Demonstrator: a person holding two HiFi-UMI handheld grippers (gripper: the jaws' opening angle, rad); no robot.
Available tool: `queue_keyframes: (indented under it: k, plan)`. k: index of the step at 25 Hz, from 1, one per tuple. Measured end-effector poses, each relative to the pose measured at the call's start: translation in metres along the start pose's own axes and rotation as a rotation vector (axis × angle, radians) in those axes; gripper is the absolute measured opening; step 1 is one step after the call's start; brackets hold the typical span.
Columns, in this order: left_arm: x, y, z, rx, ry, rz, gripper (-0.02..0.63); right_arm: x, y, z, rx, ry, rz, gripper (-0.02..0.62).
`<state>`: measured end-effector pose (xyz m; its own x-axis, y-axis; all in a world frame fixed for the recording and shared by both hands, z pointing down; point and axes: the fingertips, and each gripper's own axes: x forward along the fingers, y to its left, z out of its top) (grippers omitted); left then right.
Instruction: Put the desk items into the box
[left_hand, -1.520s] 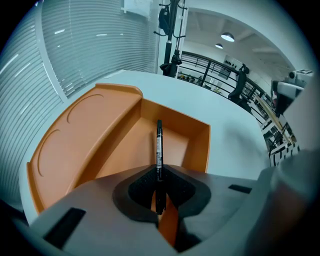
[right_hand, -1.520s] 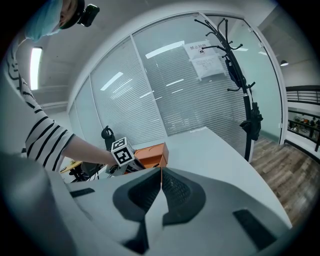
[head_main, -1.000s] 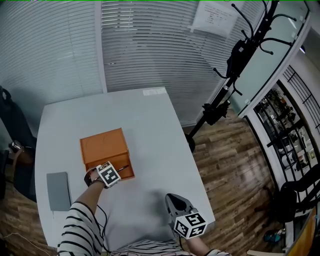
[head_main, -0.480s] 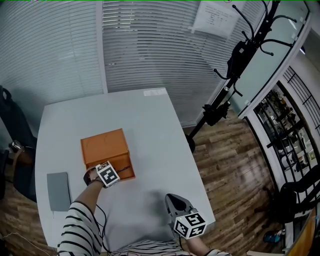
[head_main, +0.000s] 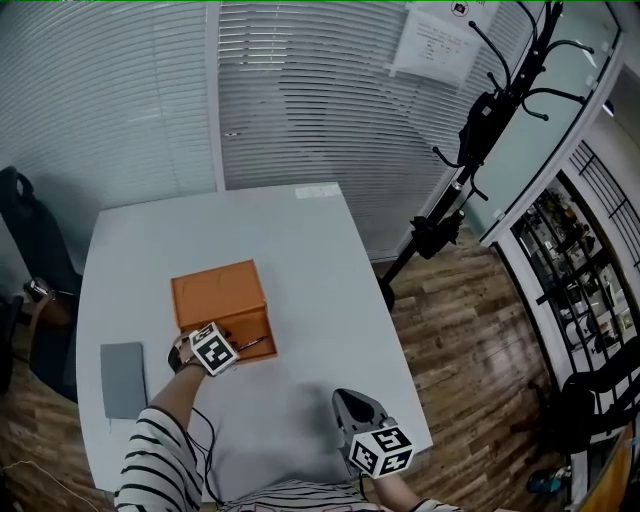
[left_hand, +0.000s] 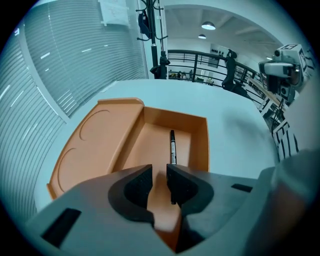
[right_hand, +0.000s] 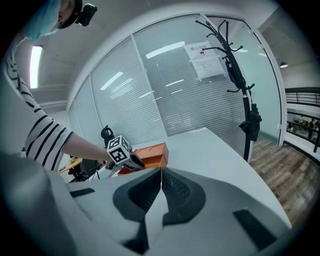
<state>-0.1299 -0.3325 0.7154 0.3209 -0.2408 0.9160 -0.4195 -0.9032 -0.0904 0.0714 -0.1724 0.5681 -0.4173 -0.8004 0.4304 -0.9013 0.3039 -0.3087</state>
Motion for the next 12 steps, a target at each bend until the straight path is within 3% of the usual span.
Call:
queue_keyframes:
  k: [12]
  plan:
    - [-0.044,0.001,0.016,-0.097,-0.192,0.092,0.073,-0.011,0.021,0.000,-0.011,-0.023,0.004,0.026]
